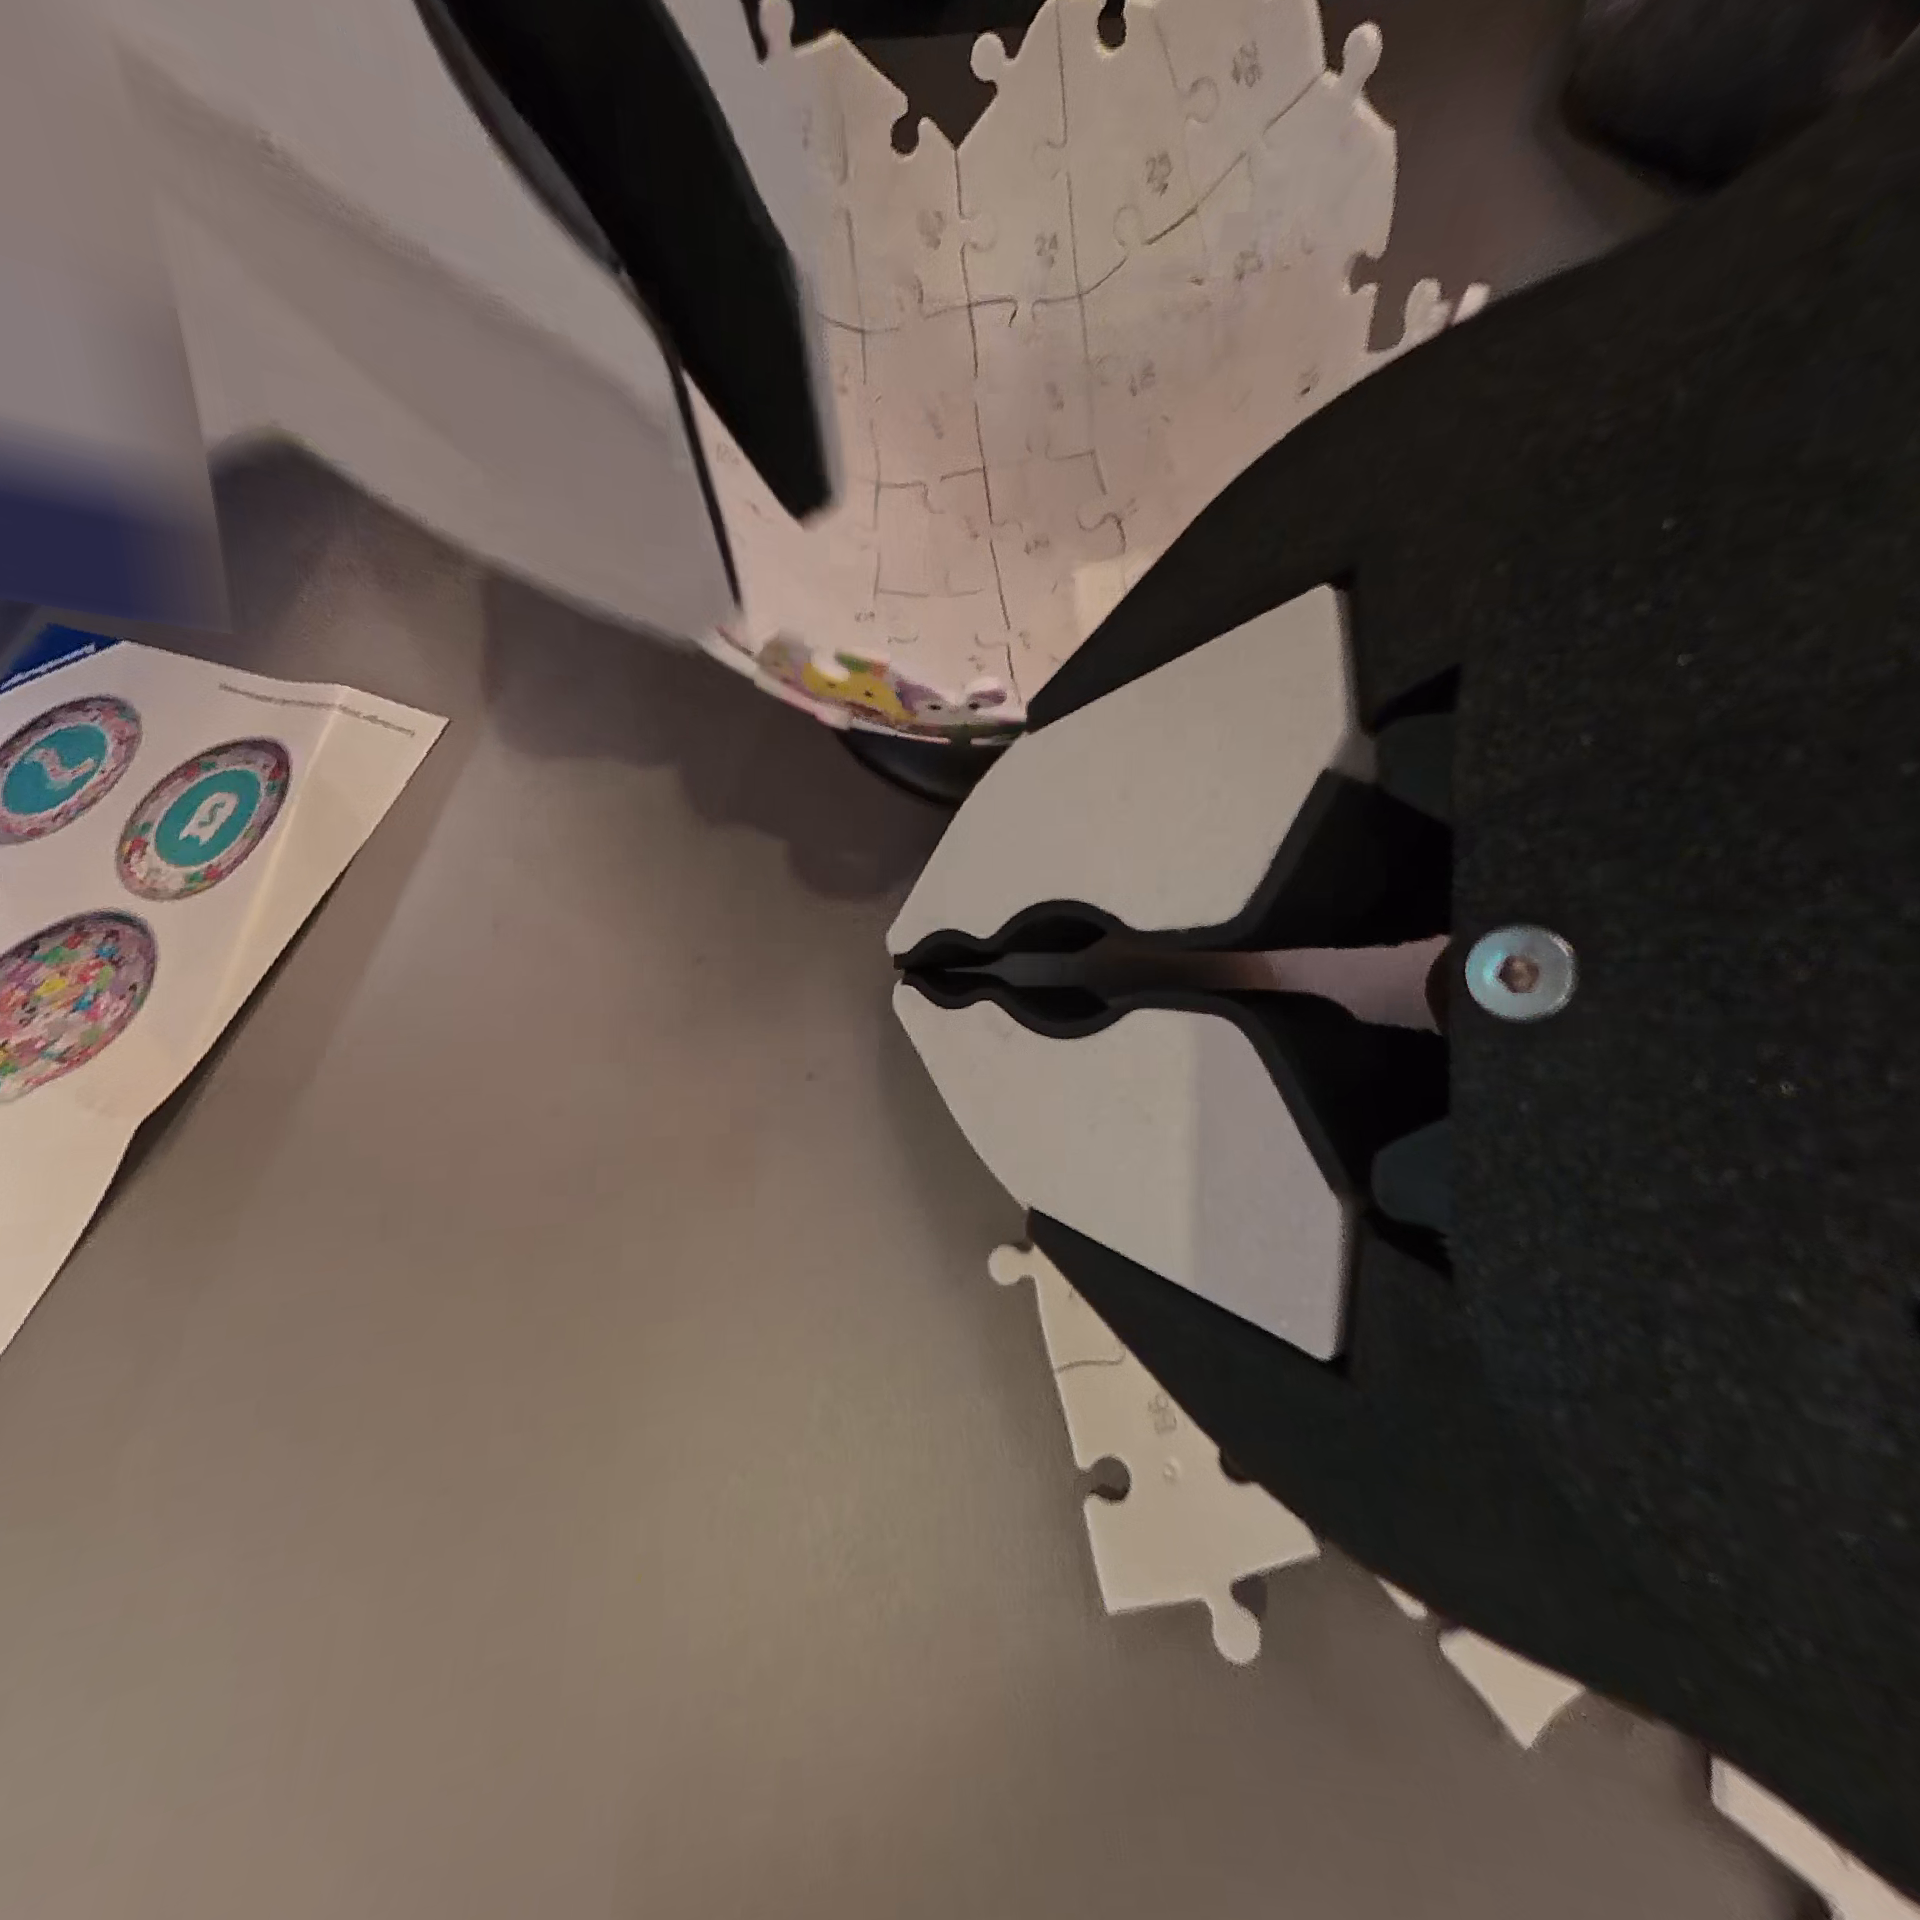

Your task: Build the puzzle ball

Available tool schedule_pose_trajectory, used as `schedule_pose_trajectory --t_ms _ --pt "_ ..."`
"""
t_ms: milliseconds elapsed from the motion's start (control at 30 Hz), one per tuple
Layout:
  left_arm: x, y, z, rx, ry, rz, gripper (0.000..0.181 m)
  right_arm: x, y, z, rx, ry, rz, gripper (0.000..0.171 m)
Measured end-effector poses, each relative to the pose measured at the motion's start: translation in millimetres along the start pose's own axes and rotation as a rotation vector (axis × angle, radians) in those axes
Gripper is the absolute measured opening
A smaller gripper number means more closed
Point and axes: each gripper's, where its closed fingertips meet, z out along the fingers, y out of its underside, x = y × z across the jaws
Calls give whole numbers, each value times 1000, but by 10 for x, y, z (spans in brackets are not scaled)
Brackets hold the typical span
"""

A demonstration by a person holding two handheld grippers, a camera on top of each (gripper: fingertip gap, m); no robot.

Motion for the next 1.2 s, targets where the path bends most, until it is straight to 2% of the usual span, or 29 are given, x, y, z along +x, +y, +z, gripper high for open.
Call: schedule_pose_trajectory --t_ms 33,133,300,600,967,1200 --pt "-13 -14 5 0 -1 1 0 -7 -28 -88 10 3 -10 0" --pt "-10 -71 53 -13 29 9 0 -248 -35 -200 -31 -109 -36 0" --pt "137 -116 197 -112 152 35 0 -466 221 101 -269 -158 -185 0" --pt "195 -144 282 -224 254 38 0 -418 311 349 -397 -136 -225 0" --pt "223 -136 286 -267 307 33 0 -375 330 437 -418 -108 -234 0" --pt "222 -137 285 -266 307 28 0 -383 273 368 -386 -105 -230 0"
